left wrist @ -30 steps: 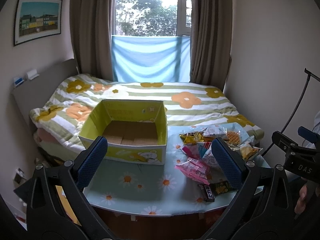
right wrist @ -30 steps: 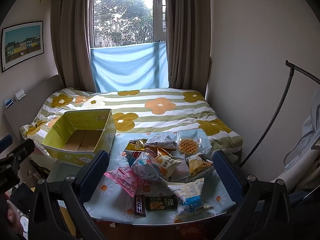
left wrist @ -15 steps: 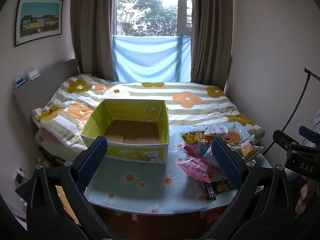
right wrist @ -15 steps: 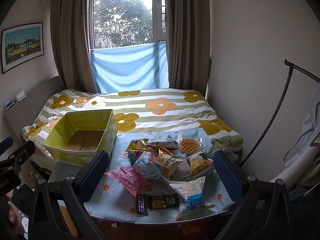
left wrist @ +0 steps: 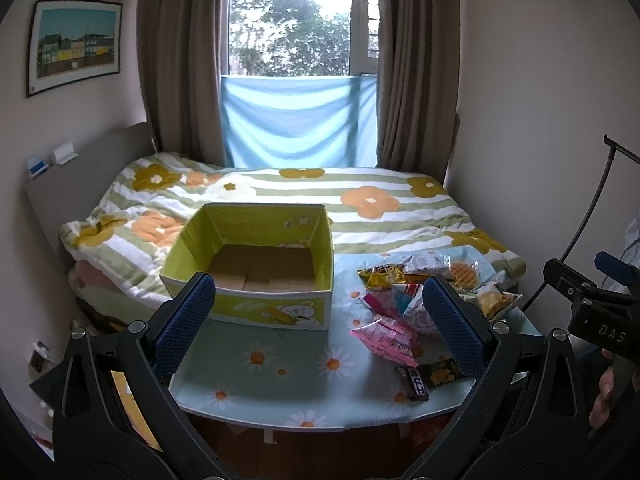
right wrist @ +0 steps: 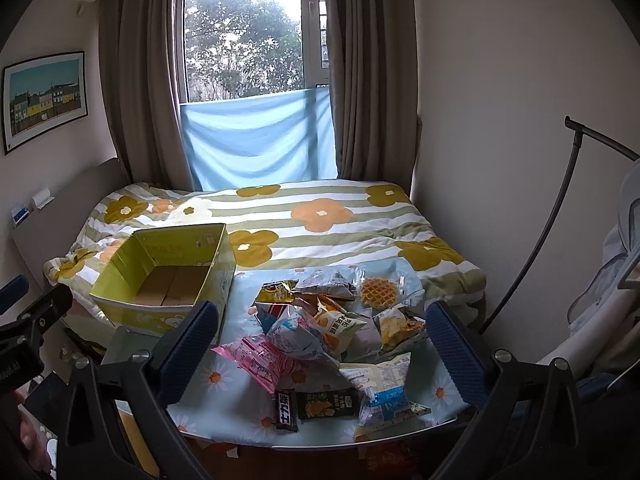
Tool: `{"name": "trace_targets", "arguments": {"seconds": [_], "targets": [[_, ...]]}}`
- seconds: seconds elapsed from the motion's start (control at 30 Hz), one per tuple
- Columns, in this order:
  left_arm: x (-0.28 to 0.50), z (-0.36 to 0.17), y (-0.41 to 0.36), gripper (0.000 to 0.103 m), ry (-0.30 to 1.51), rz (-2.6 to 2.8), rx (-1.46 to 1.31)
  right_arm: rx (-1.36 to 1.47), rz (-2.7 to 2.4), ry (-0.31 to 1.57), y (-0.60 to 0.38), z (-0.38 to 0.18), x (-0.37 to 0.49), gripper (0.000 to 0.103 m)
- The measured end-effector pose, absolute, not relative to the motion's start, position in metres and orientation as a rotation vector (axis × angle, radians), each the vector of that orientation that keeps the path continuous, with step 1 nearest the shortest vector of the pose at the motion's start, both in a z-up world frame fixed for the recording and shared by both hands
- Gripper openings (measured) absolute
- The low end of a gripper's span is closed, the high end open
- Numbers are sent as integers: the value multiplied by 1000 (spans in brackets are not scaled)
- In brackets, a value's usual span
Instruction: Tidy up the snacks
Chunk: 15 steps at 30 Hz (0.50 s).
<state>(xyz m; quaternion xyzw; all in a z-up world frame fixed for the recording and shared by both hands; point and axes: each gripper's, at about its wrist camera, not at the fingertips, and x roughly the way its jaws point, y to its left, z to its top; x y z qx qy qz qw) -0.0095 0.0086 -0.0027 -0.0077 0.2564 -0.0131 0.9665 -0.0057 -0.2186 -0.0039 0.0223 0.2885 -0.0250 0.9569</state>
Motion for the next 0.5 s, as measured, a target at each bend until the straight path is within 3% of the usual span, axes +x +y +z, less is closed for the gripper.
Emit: {"name": "trace_targets", "arguments": {"seconds": [0.5], "targets": [[13,-20,-32,103,630,-136,-1,64,-66,635,-267,-20,-9,103]]}}
